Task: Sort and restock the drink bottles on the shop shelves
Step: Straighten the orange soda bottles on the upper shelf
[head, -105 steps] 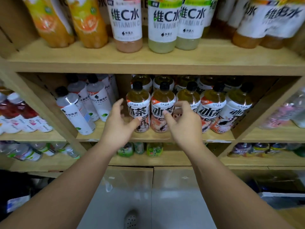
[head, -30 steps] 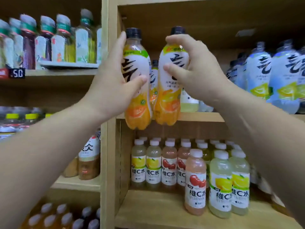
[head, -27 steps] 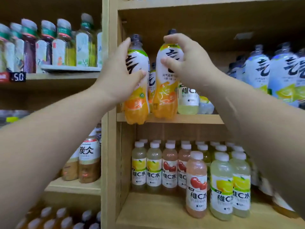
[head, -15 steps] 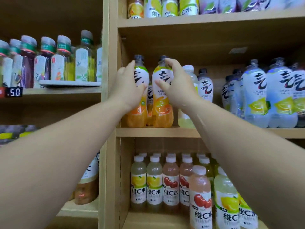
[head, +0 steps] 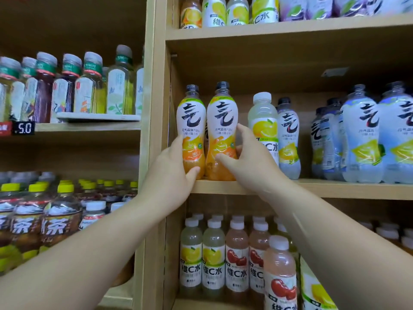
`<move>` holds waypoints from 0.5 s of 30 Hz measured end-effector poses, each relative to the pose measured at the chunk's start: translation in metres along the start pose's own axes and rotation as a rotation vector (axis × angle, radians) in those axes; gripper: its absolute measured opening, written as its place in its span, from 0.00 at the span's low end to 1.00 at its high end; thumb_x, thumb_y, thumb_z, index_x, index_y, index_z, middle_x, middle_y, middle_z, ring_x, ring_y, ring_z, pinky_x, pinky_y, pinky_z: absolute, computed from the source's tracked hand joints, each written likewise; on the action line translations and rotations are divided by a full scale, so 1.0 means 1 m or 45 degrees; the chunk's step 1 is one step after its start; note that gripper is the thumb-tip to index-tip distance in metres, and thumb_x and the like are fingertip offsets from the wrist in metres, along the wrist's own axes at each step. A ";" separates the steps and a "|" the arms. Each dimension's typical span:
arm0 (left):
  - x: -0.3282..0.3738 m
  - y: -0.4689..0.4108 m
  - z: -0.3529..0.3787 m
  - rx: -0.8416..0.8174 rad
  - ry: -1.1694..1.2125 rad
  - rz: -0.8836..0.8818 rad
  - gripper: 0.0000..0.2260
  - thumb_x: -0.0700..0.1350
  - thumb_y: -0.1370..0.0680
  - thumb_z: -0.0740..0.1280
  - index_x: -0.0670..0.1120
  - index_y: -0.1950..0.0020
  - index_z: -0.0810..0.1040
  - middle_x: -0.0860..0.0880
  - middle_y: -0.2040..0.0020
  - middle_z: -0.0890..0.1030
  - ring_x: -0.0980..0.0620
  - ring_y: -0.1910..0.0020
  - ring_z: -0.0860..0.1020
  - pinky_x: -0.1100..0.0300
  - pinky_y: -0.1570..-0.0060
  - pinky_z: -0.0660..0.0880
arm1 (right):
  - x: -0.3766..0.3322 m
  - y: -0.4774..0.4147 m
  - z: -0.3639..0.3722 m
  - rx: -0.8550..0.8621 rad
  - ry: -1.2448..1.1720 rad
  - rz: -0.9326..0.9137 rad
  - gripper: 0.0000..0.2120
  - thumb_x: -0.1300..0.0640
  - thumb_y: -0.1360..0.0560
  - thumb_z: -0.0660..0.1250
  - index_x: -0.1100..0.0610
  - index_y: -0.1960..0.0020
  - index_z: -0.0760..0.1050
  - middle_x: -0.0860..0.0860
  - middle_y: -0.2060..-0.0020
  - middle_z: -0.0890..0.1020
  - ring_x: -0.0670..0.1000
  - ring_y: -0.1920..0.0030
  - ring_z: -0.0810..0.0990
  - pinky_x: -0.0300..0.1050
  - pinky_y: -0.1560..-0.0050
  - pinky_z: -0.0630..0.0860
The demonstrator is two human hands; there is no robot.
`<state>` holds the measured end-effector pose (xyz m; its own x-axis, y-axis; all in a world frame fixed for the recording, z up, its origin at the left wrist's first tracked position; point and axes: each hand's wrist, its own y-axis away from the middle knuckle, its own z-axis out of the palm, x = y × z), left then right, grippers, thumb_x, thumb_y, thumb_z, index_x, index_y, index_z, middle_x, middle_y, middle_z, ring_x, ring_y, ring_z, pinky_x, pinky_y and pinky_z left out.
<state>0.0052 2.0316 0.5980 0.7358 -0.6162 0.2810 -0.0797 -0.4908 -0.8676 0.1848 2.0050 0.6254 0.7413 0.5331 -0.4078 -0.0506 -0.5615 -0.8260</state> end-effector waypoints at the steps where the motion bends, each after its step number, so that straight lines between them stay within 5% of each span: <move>1: 0.002 -0.001 0.000 0.008 -0.020 -0.019 0.36 0.51 0.22 0.73 0.50 0.19 0.58 0.46 0.29 0.74 0.44 0.33 0.74 0.53 0.36 0.72 | 0.001 -0.004 0.002 -0.006 0.051 0.007 0.36 0.49 0.24 0.74 0.49 0.22 0.60 0.44 0.38 0.78 0.50 0.39 0.79 0.49 0.41 0.77; 4: 0.006 -0.011 0.003 -0.013 -0.094 -0.120 0.31 0.51 0.23 0.74 0.47 0.25 0.66 0.43 0.34 0.78 0.41 0.38 0.77 0.52 0.44 0.74 | 0.004 -0.019 0.015 -0.033 0.185 0.091 0.31 0.46 0.25 0.74 0.52 0.28 0.66 0.50 0.36 0.80 0.56 0.36 0.79 0.56 0.37 0.76; 15: 0.014 -0.030 0.016 -0.096 -0.263 -0.291 0.22 0.42 0.21 0.71 0.43 0.30 0.67 0.40 0.38 0.78 0.38 0.40 0.78 0.49 0.51 0.74 | 0.010 -0.047 0.035 -0.140 0.382 0.267 0.26 0.44 0.24 0.72 0.59 0.33 0.72 0.56 0.38 0.82 0.59 0.38 0.80 0.46 0.46 0.72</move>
<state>0.0284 2.0476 0.6218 0.8607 -0.3505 0.3692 0.0592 -0.6514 -0.7564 0.1710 2.0587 0.6462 0.8862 0.1999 -0.4179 -0.1617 -0.7118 -0.6835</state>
